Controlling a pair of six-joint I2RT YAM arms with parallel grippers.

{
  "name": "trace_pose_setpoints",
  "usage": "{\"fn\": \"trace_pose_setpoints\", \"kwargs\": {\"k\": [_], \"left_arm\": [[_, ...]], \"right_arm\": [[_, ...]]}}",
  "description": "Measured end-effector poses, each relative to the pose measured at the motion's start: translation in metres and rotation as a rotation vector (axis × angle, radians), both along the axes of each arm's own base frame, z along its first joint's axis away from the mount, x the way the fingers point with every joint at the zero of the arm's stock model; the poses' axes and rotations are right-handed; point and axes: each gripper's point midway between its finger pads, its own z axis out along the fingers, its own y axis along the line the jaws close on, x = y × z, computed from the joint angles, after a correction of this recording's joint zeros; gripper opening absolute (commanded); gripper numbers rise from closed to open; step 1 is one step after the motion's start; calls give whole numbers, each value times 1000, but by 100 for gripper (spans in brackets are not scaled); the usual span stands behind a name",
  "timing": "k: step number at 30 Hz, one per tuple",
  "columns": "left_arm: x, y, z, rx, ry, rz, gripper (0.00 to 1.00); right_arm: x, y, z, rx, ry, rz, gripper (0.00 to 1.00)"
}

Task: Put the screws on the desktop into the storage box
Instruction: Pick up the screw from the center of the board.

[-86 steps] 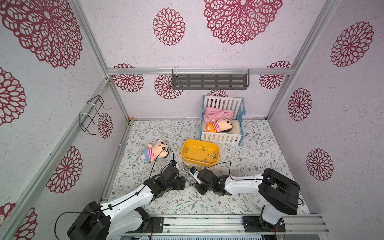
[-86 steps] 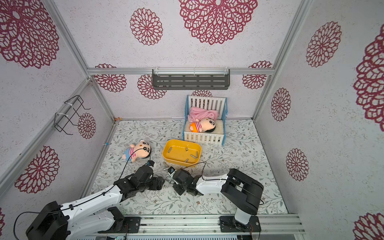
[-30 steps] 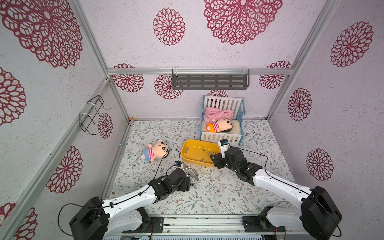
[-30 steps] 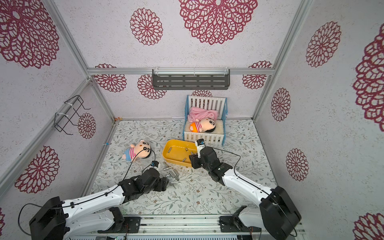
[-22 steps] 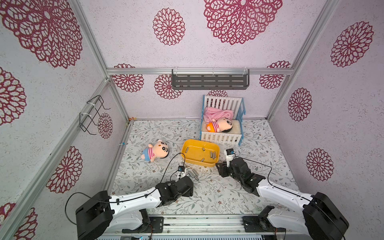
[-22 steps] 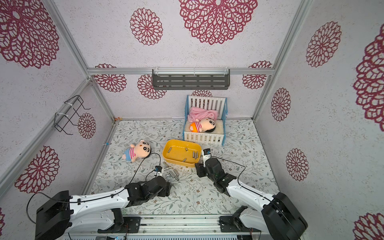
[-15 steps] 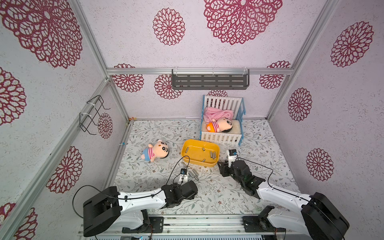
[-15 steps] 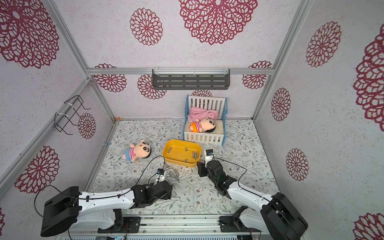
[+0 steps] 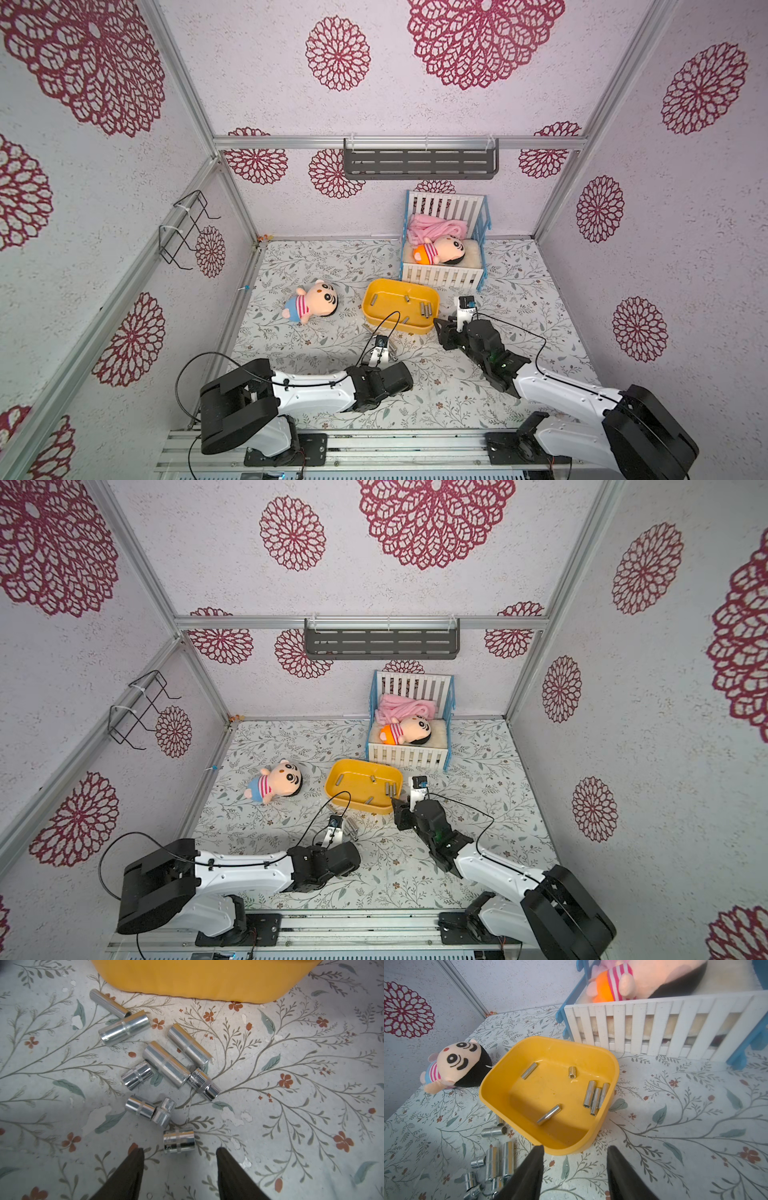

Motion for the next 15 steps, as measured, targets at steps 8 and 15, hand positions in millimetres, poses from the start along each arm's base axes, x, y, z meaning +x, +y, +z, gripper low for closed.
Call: {"fn": "trace_pose_setpoints", "kwargs": {"k": [8,15], "left_arm": [[0,1,-19,56,21,22,54],[7,-14,-20,48,16,28,51]], "right_arm": [[0,0,0,-1,-2,0,53],[0,0,1,1,-3,1,53]]}}
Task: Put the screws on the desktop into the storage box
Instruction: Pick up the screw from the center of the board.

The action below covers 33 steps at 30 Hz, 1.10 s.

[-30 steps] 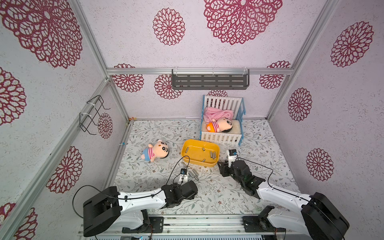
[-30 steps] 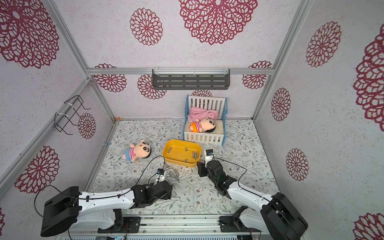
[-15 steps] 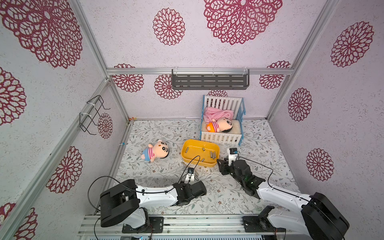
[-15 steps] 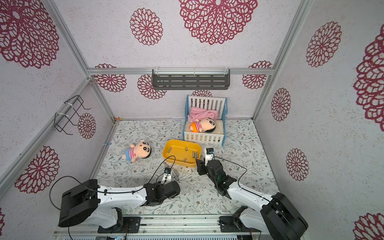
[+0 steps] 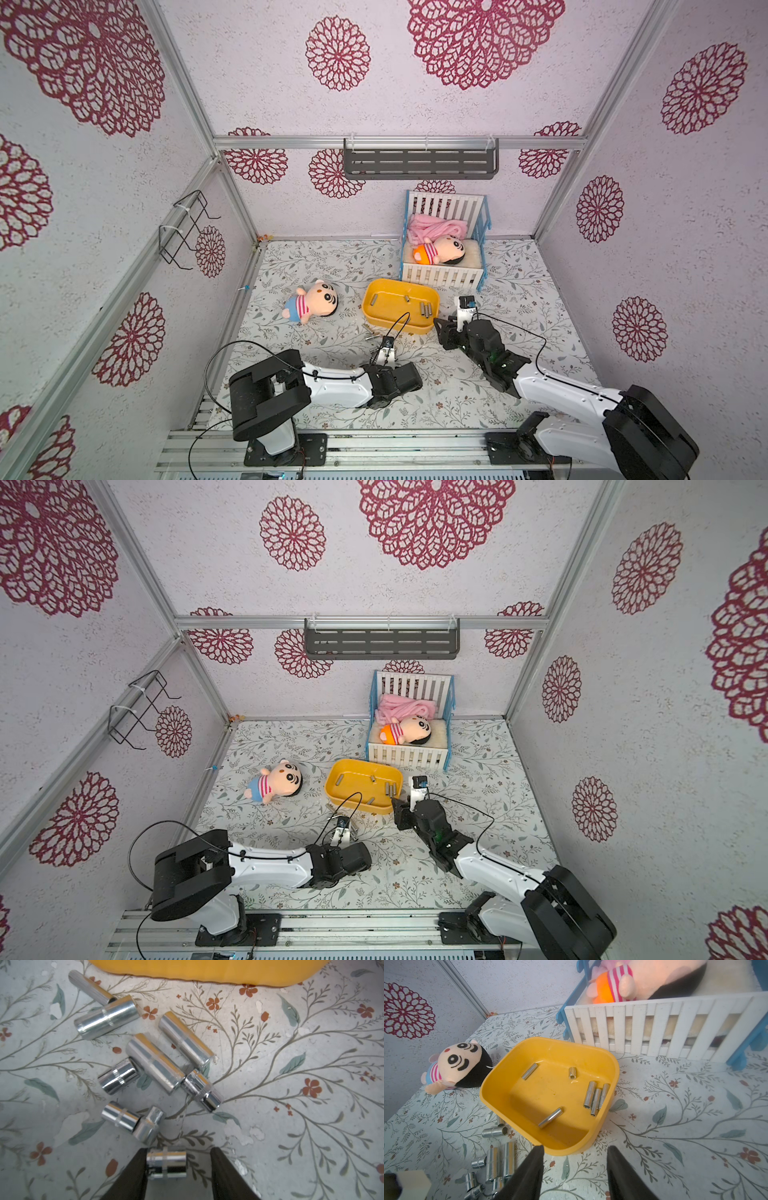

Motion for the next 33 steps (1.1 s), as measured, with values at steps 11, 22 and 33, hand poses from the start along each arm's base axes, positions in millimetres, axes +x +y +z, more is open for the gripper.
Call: {"fn": "trace_pose_setpoints", "kwargs": {"k": [11,22,33], "left_arm": [[1,-2,0,-2,-6,10,43],[-4,-3,1,5,-16,1,28],[-18,2,17,29,-19,-44,19]], "right_arm": [[0,0,0,0,0,0,53],[0,0,0,0,0,3,51],[0,1,0,0,0,4,50]]}}
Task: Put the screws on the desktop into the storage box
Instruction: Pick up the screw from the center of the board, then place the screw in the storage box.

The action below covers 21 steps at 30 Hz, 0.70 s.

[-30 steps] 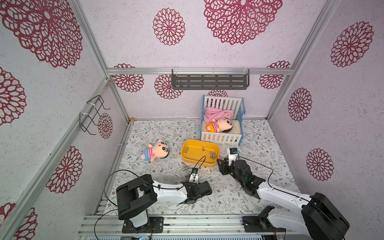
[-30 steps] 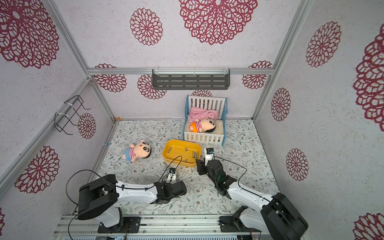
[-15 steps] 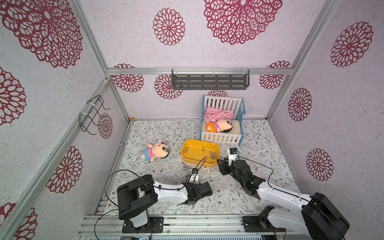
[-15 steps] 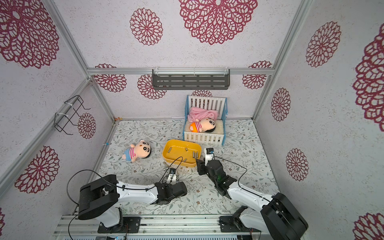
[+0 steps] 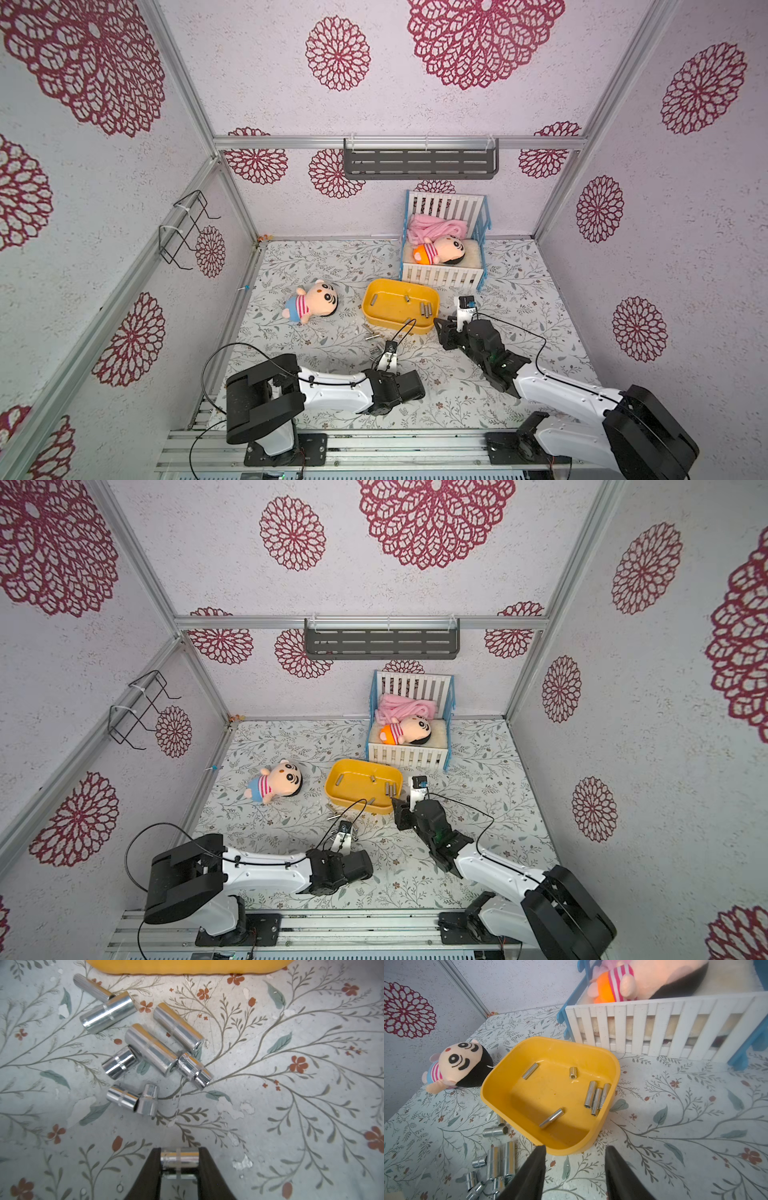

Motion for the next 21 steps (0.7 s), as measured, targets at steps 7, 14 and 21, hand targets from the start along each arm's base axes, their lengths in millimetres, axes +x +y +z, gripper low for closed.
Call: {"fn": "trace_pose_setpoints", "kwargs": {"k": [7,14,21], "left_arm": [[13,-4,53,-25,-111,-40,14],[72,-12,123,-125,-200,22,13],[135,-9,121,-149,-148,86,22]], "right_arm": [[0,0,1,6,-1,-3,50],[4,2,9,54,-19,-15,50],[6,2,3,49,-8,-21,50]]}}
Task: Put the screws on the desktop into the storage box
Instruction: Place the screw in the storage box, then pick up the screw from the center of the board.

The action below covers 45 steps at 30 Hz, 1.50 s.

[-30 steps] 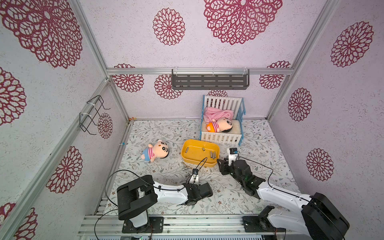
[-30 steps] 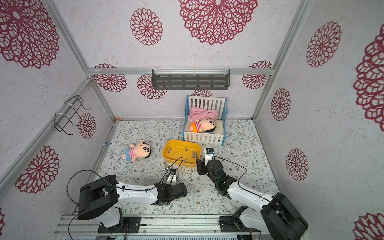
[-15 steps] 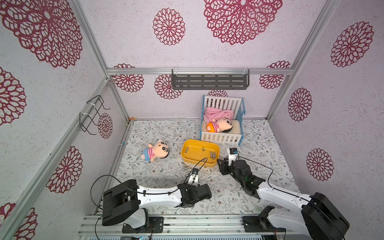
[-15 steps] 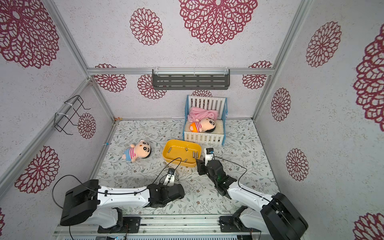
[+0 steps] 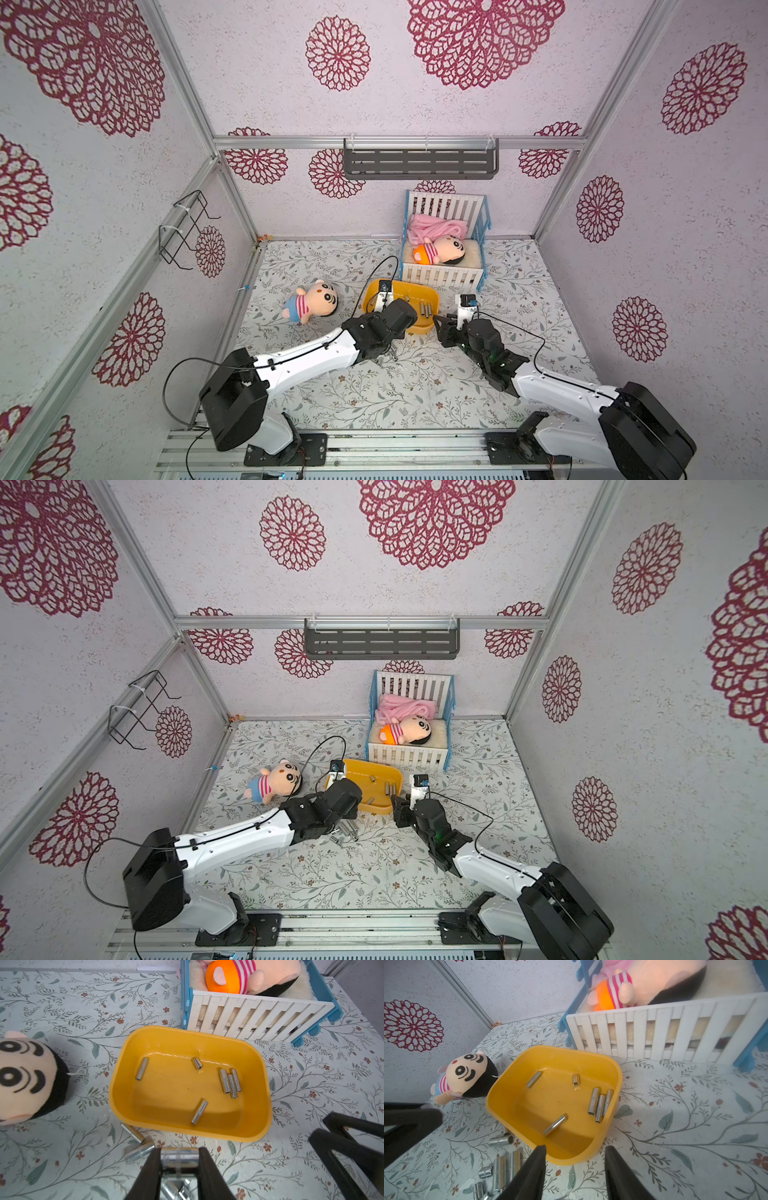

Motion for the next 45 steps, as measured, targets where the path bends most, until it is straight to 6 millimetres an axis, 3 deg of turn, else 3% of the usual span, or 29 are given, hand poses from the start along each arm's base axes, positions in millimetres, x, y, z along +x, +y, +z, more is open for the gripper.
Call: {"fn": "trace_pose_setpoints", "kwargs": {"k": [7,9,11,12,18,22,29,31,38,45], "left_arm": [[36,-11,-31,-40,90,4,26],[46,-17,-32,-52,96,2,38],[53,-23,-31,-68,97,-7,63],[55,-25,-30,-71,93,-12,67],[57,-31,-25,-84,83,-37,73],[44,-19,-19,-78,81,-46,73],[-10,30,-8,-79,90,-54,75],[-26,41,-19,-72,124,-60,74],[-74,76,-84,11,290,-22,71],[-85,79,-99,13,296,66,69]], "right_arm": [[3,-1,-8,-11,15,-6,50],[3,-1,-9,-13,16,-7,50],[3,-1,-9,-13,16,-8,50],[3,-1,-9,-13,17,-8,50],[4,-1,-11,-14,18,-8,50],[4,0,-12,-13,22,0,51],[2,3,-13,-10,28,19,51],[2,3,-14,-12,32,21,51],[2,4,-17,-21,37,29,51],[2,7,-21,-27,49,40,51]]}}
